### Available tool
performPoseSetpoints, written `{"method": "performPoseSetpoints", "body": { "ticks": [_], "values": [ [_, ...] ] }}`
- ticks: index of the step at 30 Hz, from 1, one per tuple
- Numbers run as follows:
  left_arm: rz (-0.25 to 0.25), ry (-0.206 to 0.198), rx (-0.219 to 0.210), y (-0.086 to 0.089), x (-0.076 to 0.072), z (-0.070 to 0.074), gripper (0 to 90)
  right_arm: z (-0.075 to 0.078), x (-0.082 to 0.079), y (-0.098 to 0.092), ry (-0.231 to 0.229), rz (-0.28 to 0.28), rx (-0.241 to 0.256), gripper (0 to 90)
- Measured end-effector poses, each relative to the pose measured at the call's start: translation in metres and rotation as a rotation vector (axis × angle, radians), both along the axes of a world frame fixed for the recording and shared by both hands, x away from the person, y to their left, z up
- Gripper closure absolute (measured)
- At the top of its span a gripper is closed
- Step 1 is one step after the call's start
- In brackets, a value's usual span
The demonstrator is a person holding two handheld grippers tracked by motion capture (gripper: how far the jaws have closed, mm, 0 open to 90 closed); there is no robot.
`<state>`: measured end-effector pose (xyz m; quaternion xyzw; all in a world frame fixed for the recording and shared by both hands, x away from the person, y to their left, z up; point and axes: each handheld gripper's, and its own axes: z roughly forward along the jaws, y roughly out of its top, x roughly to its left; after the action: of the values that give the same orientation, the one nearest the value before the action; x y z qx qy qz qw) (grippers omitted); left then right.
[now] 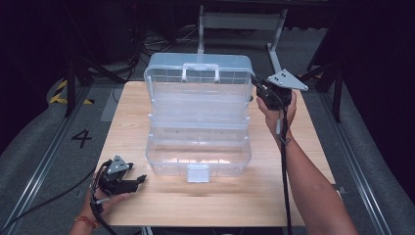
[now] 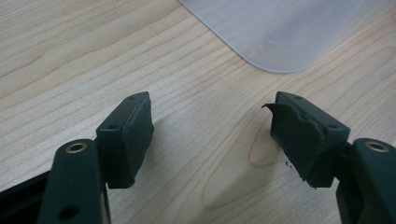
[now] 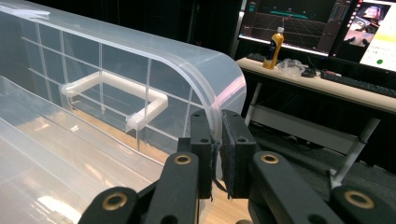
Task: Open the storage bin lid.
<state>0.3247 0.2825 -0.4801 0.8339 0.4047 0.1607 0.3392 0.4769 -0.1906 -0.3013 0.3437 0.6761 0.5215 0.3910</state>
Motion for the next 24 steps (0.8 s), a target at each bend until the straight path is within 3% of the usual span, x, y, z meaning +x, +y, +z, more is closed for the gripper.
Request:
{"method": "performPoseSetpoints", "body": {
  "ticks": [24],
  "values": [
    [0.005, 0.001, 0.001, 0.0, 0.0, 0.0, 29.6, 0.008, 0.027, 0.0, 0.069, 0.01, -0.045, 83.5]
  ]
}}
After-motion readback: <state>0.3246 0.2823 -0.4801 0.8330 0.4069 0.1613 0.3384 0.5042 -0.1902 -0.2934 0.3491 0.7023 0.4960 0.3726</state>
